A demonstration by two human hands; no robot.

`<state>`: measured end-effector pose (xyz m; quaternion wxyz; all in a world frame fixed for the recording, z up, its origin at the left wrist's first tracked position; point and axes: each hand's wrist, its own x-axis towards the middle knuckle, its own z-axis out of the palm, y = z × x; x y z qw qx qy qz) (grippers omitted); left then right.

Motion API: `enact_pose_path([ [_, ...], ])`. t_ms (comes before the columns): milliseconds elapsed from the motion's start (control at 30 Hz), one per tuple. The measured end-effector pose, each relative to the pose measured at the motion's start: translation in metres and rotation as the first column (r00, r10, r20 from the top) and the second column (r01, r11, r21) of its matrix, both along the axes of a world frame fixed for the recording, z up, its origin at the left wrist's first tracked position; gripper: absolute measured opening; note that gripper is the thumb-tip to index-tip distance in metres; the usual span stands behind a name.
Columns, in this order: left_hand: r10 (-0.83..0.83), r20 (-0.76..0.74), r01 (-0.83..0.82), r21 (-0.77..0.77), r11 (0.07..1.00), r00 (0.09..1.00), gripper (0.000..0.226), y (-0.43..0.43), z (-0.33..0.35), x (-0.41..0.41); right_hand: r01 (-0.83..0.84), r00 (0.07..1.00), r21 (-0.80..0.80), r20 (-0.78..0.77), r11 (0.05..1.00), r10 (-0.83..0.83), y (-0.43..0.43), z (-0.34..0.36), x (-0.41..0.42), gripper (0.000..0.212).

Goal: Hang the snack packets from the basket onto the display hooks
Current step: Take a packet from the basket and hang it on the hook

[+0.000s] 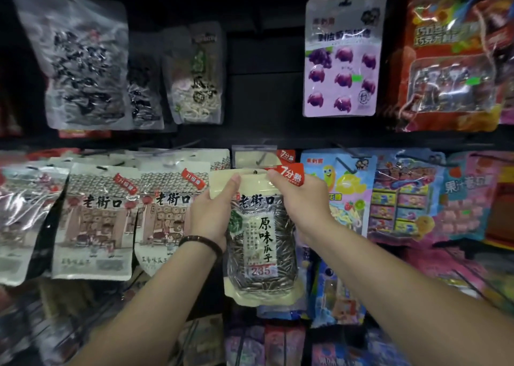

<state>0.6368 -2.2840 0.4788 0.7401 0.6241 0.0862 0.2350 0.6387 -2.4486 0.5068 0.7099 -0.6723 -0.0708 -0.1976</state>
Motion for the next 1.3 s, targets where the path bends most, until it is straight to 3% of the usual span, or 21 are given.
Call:
enact_pose_path([
  [67,0.029,0.027,-0.031,0.048,0.998,0.999,0.103,-0.004,0.015,-0.006,-0.003,1.0,0.037,0.014,0.999,0.003,0.002,0.006,0.006,0.036],
  [167,0.01,0.063,-0.012,0.024,1.0,0.998,0.13,-0.01,0.025,-0.008,-0.013,1.0,0.084,0.012,0.996,0.012,0.002,0.013,0.014,0.034],
  [300,0.034,0.085,-0.032,-0.023,0.999,0.996,0.113,-0.011,0.027,0.0,-0.048,0.999,0.079,0.02,0.996,0.046,0.002,0.02,0.017,0.029],
  [433,0.024,0.102,-0.024,-0.005,1.0,0.994,0.132,-0.008,0.023,0.016,-0.056,0.998,0.079,-0.021,0.995,0.058,0.002,0.021,0.023,0.03],
  [767,0.053,0.008,-0.053,0.046,0.998,0.999,0.086,-0.019,0.031,0.006,-0.017,0.995,0.049,-0.095,0.999,0.022,0.0,0.019,0.039,0.036],
  [933,0.023,-0.006,-0.023,0.008,1.0,1.0,0.096,-0.018,0.027,0.034,-0.016,0.99,0.023,-0.141,1.0,0.019,0.001,0.023,0.048,0.026],
  [1067,-0.029,0.013,0.029,0.006,1.0,1.0,0.093,-0.019,0.028,0.053,-0.014,0.986,-0.025,-0.168,1.0,0.009,-0.003,0.023,0.065,0.037],
  [1300,0.031,-0.038,-0.03,0.027,0.999,0.999,0.092,-0.025,0.024,0.065,0.001,0.986,-0.15,-0.164,0.989,-0.026,-0.009,0.016,0.072,0.044],
])
